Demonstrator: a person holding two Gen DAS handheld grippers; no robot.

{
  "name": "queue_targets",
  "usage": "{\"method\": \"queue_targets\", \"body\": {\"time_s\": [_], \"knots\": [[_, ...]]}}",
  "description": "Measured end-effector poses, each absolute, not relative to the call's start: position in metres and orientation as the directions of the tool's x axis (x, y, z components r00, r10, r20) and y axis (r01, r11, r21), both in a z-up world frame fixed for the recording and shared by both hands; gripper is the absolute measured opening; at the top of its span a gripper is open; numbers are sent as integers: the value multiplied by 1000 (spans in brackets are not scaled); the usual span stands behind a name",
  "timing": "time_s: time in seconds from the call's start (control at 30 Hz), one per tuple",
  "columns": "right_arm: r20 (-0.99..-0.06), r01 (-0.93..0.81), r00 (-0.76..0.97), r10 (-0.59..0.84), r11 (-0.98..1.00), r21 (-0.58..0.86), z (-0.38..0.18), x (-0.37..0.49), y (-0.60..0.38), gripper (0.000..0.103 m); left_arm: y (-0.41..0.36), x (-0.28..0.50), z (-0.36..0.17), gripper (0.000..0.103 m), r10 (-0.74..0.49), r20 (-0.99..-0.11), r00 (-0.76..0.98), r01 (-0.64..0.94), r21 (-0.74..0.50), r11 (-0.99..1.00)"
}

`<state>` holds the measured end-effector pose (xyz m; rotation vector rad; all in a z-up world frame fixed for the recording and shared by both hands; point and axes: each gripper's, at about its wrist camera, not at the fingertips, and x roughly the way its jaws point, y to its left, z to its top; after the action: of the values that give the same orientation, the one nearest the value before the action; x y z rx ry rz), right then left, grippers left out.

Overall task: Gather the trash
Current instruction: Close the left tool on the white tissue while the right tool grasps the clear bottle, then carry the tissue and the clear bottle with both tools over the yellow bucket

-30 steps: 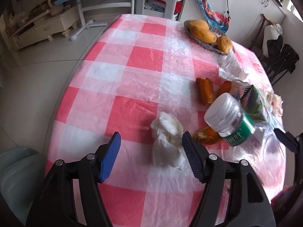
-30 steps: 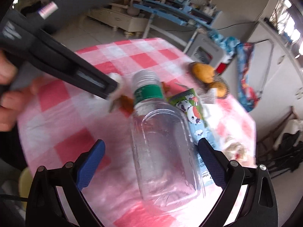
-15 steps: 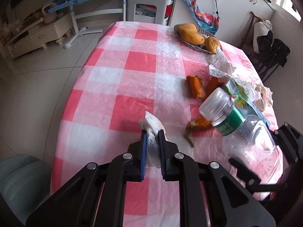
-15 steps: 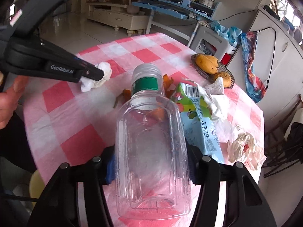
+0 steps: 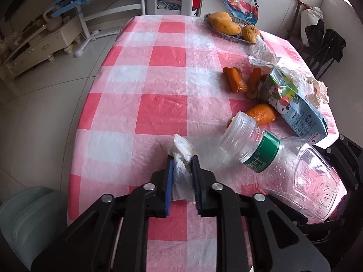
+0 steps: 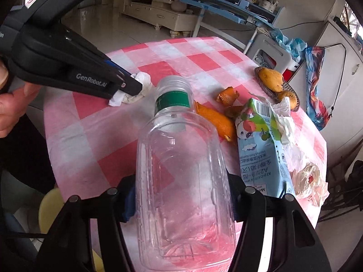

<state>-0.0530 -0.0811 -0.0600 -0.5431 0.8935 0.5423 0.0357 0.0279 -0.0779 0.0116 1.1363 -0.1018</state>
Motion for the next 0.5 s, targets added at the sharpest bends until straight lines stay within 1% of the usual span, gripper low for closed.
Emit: {"method": "queue_targets", "body": {"time_s": [0.07,0.13,0.2,0.3,0.37,0.4,0.43,0.5], "knots": [[-825,-631,531,197,741,-230,-60,-53,-81,69,26,36,-78,30,-56,-906,420,86,-22,996],[-815,-627,548,191,739,-248,-58,-54,-80,71,23,36,-78,42,-37,-904,426,85,-1,996],[-805,-623,563,187,736,-265,-57,-55,-79,71,21,37,-79,46,-25,-903,428,86,13,996],[-802,-621,572,172,730,-286,-58,-56,-76,69,18,38,-82,46,-12,-905,426,91,29,995],[-801,-622,571,180,732,-278,-57,-56,-77,66,14,38,-84,42,-9,-905,426,106,41,994],[-800,-621,570,188,736,-270,-55,-56,-78,65,10,36,-84,28,-5,-899,438,121,53,991],[-797,-618,571,196,742,-261,-53,-55,-79,60,6,35,-83,21,-12,-897,443,138,55,989],[-793,-605,567,223,766,-217,-46,-53,-85,59,0,31,-80,19,12,-882,472,147,92,985]]}}
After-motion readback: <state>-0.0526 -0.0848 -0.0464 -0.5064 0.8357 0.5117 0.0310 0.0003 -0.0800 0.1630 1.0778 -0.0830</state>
